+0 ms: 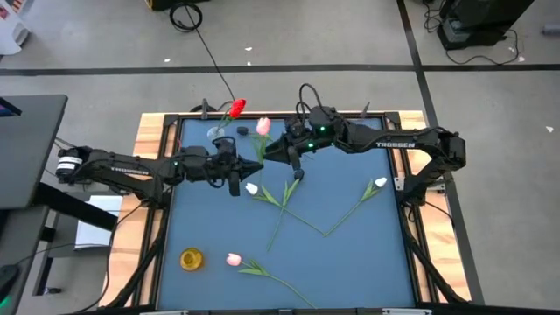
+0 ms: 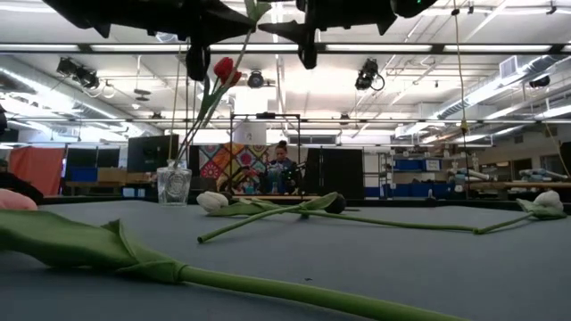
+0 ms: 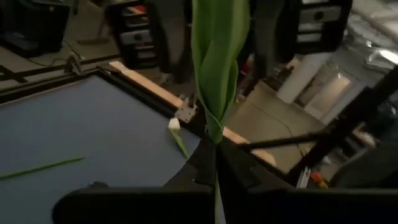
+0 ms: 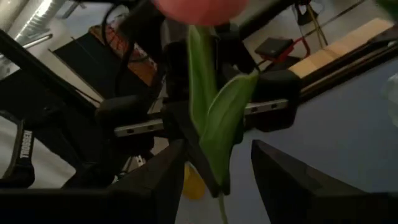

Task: Sort flowers into vase by color
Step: Put the light pink flower into the transparent vase

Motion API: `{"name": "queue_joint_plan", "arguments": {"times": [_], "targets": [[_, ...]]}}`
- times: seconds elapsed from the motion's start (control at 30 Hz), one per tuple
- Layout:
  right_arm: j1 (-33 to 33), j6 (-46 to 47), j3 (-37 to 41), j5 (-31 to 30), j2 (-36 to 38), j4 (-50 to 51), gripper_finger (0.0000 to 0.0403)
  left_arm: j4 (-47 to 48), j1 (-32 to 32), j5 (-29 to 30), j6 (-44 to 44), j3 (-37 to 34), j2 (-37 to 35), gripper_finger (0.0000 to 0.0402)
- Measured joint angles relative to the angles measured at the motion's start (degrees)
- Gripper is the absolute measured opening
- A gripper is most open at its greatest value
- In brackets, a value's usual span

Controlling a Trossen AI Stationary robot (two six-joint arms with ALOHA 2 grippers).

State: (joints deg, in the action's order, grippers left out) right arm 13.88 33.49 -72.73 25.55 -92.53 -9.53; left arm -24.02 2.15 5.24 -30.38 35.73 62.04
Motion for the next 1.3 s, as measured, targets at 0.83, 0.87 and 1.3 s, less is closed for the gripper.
{"name": "queue_joint_plan", "arguments": {"times": [0.83,0.87,1.3], "targets": [[-2.22,-17.97,-4.17,-9.72,-2.1,-1.78,0.0006,6.71,2.74,2.56,1.0,0.0,-4.75,0.0151],[-2.48,-20.77,-4.91,-11.46,-2.1,-1.06,0.0005,9.23,3.32,3.1,1.81,0.0,-6.57,0.016],[-3.07,-34.86,-6.91,-21.88,-5.49,-9.34,0.0004,27.93,12.8,14.62,3.16,-0.05,-22.14,0.0194]]}}
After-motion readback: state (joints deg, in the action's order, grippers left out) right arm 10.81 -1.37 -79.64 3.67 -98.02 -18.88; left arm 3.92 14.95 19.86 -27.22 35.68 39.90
